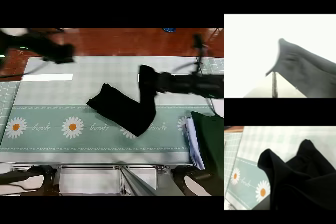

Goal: Fold the shirts.

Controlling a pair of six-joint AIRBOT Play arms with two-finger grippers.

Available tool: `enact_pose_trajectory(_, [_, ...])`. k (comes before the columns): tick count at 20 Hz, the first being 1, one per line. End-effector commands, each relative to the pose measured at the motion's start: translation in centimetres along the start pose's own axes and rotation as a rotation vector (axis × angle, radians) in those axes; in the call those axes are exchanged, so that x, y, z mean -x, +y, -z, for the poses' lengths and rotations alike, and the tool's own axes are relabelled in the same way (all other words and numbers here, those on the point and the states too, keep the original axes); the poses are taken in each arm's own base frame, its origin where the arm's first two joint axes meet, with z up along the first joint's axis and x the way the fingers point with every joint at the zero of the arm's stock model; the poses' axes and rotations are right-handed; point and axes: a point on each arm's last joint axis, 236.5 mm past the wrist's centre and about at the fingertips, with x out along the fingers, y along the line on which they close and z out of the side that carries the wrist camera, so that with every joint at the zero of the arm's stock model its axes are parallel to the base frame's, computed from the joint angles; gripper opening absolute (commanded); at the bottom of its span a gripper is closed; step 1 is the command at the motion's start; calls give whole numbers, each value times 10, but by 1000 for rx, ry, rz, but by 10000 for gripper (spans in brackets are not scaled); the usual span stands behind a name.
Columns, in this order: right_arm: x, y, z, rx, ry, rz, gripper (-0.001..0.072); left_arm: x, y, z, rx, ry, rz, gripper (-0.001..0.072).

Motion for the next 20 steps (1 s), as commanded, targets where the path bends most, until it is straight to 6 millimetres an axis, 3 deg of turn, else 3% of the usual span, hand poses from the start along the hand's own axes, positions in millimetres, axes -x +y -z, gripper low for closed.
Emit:
enact_pose_trajectory(1, [-95, 12, -6, 22, 70, -27, 19, 95, 73, 9, 63, -150, -218, 18])
enact_pose_trajectory(2, [-118, 12, -2, 24, 107, -31, 19, 109, 76, 21, 79, -176, -231, 18])
enact_pose_trajectory(4, [-160, 5, 7, 19, 161, -30, 19, 118, 69, 51, 79, -197, -225, 18])
enact_pose_trajectory(7, [-203, -12, 22, -18, 216, -15, 42, 100, 38, 109, 90, -171, -113, 18])
enact_pose_trajectory(8, [-212, -18, 27, -43, 229, -15, 197, 87, 28, 127, 103, -167, -64, 18])
enact_pose_trajectory(9, [-219, -22, 33, -72, 243, -22, 420, 74, 20, 141, 122, -161, -19, 18])
enact_pose_trajectory(11, [-213, -22, 39, -91, 288, -42, 412, 43, 10, 167, 178, -140, 56, 18])
enact_pose_trajectory(13, [-176, -22, 33, -104, 356, -72, 412, 18, 10, 187, 239, -98, 90, 18])
enact_pose_trajectory(15, [-118, -30, 22, -70, 409, -53, 410, 6, 14, 200, 261, -63, 88, 19])
enact_pose_trajectory(18, [-7, -79, 8, 24, 365, 275, 407, 4, 13, 206, 263, -45, 91, 18])
enact_pose_trajectory(20, [61, -119, 17, 4, 227, 525, 407, 5, 8, 204, 272, -48, 110, 19])
